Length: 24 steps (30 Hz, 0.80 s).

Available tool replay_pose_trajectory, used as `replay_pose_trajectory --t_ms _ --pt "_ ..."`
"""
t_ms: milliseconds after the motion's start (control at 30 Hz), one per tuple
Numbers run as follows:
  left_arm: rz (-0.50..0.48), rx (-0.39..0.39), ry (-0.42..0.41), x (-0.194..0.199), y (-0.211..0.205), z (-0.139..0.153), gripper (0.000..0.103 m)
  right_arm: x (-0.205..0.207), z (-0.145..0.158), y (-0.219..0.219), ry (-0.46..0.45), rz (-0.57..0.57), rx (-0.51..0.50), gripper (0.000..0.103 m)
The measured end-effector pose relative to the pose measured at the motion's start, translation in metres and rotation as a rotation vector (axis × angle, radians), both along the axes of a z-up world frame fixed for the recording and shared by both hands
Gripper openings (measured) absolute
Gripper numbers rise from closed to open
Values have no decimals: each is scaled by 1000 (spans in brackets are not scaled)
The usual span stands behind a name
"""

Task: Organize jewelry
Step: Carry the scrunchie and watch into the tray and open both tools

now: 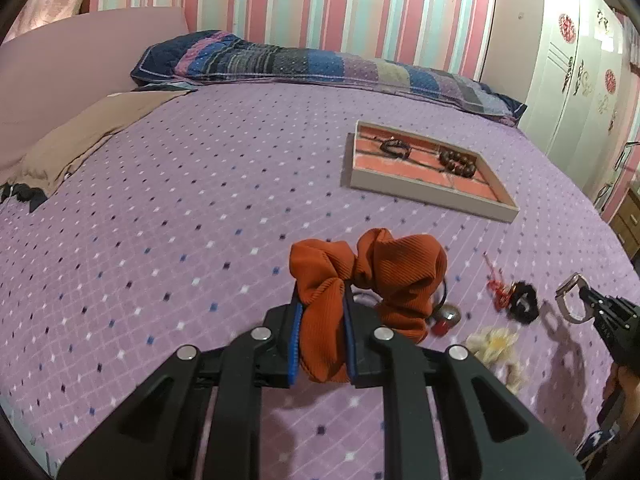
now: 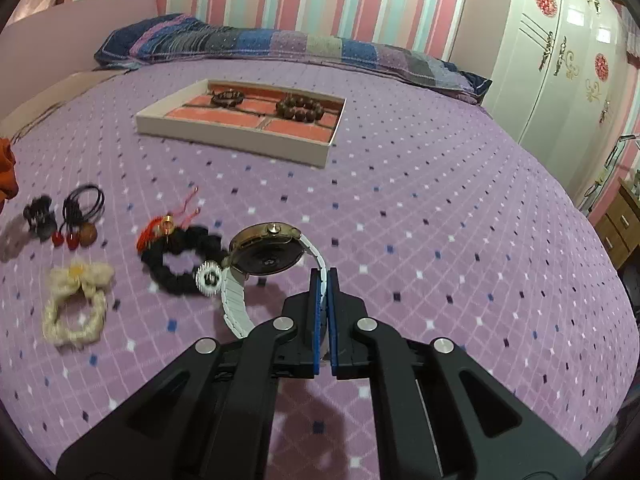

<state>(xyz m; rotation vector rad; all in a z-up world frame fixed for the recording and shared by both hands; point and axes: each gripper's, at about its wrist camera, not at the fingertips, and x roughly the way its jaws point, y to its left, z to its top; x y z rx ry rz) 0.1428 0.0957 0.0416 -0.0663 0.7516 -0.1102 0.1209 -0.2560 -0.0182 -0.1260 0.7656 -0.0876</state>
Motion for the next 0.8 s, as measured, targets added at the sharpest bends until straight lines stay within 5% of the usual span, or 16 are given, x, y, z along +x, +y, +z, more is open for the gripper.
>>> replay_pose_trajectory --t_ms 433,800 --pt "-79 -19 4 92 -45 20 18 87 29 0 -33 -49 82 4" --pt "-118 -26 95 229 -100 5 18 220 32 -3 -3 -94 164 4"
